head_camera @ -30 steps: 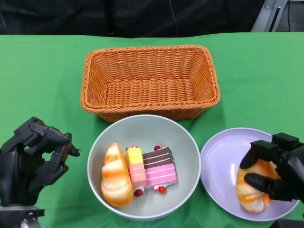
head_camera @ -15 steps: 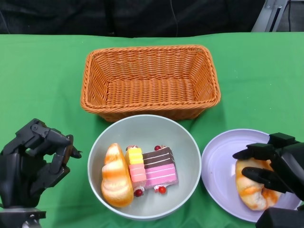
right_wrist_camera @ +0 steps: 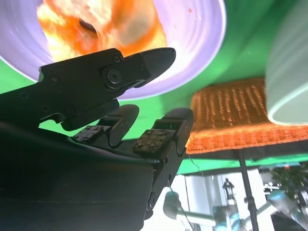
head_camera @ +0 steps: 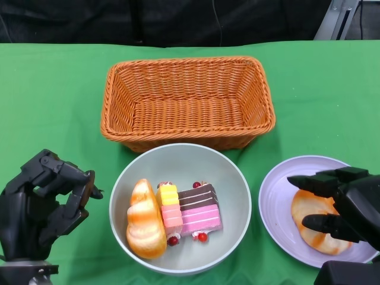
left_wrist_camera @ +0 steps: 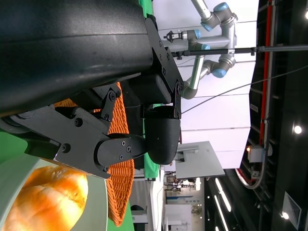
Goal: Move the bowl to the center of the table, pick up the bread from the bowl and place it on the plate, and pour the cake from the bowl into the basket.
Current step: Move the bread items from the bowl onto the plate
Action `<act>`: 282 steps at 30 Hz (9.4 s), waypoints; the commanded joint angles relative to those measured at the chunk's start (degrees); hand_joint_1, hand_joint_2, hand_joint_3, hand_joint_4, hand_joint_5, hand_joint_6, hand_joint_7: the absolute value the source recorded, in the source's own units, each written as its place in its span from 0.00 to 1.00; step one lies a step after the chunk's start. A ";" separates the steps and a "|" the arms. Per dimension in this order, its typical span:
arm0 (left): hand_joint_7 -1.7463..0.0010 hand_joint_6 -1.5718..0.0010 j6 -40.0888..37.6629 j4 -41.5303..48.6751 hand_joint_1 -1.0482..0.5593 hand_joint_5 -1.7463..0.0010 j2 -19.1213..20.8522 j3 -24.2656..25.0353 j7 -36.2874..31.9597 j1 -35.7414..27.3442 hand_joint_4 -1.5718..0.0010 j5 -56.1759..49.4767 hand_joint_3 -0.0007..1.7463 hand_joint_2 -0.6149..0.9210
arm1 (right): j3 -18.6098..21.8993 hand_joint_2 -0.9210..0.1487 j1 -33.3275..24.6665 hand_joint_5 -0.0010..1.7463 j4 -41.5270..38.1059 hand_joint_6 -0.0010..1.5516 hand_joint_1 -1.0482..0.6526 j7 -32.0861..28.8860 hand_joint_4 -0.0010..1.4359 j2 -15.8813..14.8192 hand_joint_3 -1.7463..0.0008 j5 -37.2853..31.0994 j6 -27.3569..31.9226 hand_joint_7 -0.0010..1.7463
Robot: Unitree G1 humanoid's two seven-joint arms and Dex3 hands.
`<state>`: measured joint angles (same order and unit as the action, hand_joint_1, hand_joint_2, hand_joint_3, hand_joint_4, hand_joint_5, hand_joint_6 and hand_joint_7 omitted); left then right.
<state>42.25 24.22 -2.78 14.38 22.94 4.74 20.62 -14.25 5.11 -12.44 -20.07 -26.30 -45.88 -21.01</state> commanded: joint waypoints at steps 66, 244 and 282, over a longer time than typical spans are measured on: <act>0.25 0.50 -0.84 2.61 0.55 0.10 1.87 -0.57 4.67 1.33 0.48 4.66 0.19 0.98 | -18.26 0.11 29.43 0.01 -6.81 0.59 0.25 0.39 0.63 11.39 1.00 -12.83 -39.45 0.00; 0.32 0.44 1.23 3.23 0.58 0.07 3.62 2.17 6.04 2.79 0.50 3.10 0.20 1.00 | -44.08 0.08 42.87 0.69 -45.66 0.64 0.38 -27.51 0.54 24.39 1.00 -16.59 -20.92 0.00; 0.32 0.44 2.03 4.63 0.59 0.09 4.43 2.33 4.47 2.65 0.48 1.70 0.38 0.88 | -38.04 0.00 42.66 0.89 -43.99 0.64 0.43 -35.29 0.51 18.26 1.00 -14.42 -26.77 0.41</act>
<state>44.59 28.96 0.53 16.50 27.75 7.72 22.10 -52.91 48.39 -56.97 -55.16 -6.91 -61.15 -46.79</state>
